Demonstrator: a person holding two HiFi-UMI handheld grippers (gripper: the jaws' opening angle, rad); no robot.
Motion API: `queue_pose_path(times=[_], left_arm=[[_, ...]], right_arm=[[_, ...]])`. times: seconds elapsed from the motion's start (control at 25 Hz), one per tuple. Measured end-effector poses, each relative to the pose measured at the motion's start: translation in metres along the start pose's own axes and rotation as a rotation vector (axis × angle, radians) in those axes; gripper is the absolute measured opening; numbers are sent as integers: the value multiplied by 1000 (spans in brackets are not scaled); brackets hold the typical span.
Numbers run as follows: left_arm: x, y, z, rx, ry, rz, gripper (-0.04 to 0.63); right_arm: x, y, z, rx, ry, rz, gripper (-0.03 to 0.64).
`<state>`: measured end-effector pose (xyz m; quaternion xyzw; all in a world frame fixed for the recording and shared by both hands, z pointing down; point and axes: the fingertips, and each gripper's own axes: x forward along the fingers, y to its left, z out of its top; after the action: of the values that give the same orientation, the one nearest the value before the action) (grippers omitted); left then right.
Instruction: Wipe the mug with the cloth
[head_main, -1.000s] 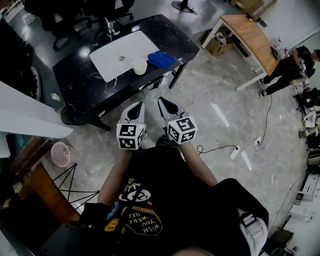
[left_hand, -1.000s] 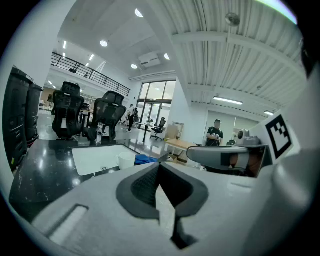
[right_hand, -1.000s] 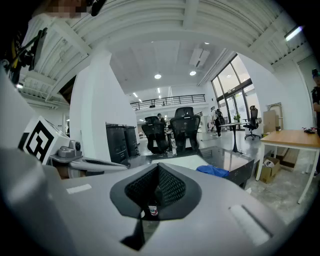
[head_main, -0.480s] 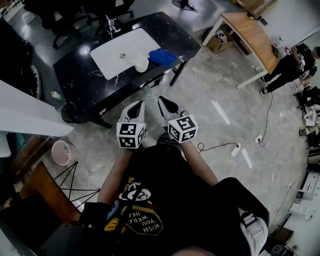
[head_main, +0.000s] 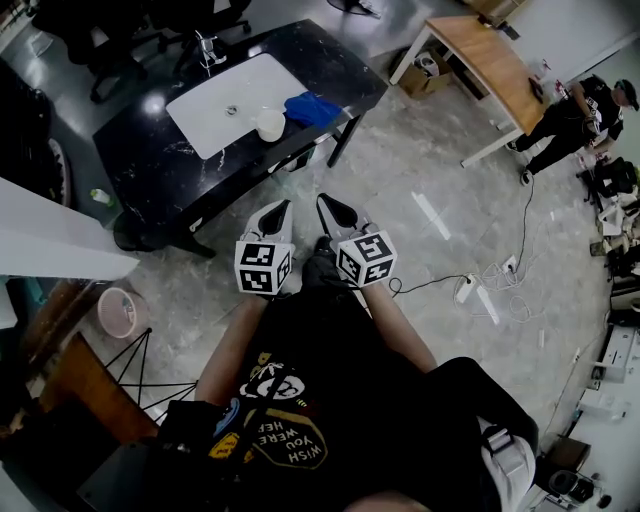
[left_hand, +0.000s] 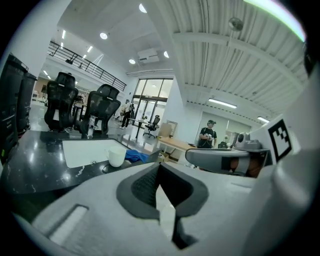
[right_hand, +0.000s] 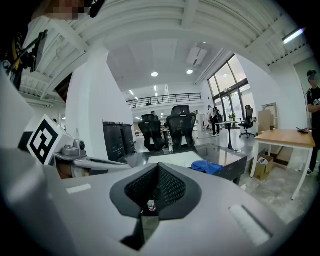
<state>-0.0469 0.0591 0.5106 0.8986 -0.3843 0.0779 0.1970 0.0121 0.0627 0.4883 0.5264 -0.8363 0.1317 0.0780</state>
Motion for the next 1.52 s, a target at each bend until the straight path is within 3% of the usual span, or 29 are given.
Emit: queue_pose_path(times=[0.16, 0.28, 0.56, 0.76, 1.0, 1.2, 1.36, 1.52], left_arm=[[5, -11, -1, -107, -2, -88, 2], [6, -12, 1, -134, -20, -130, 2], [26, -11, -2, -42, 29, -137, 3], [50, -6, 1, -76, 71, -226, 3], [84, 36, 16, -70, 76, -80, 3], [111, 57, 24, -45, 85, -5, 3], [132, 73, 32, -57, 54, 35, 3], [155, 90, 25, -22, 12, 23, 3]], right_arm=[[-2, -8, -3, -3, 17, -15, 3], [1, -9, -5, -3, 33, -13, 3], [20, -22, -6, 21, 72, 12, 3], [46, -40, -10, 38, 107, 30, 3], [76, -69, 0, 27, 119, 56, 3], [103, -90, 7, 4, 151, 84, 3], [124, -111, 3, -14, 176, 85, 3], [146, -127, 5, -23, 166, 105, 3]])
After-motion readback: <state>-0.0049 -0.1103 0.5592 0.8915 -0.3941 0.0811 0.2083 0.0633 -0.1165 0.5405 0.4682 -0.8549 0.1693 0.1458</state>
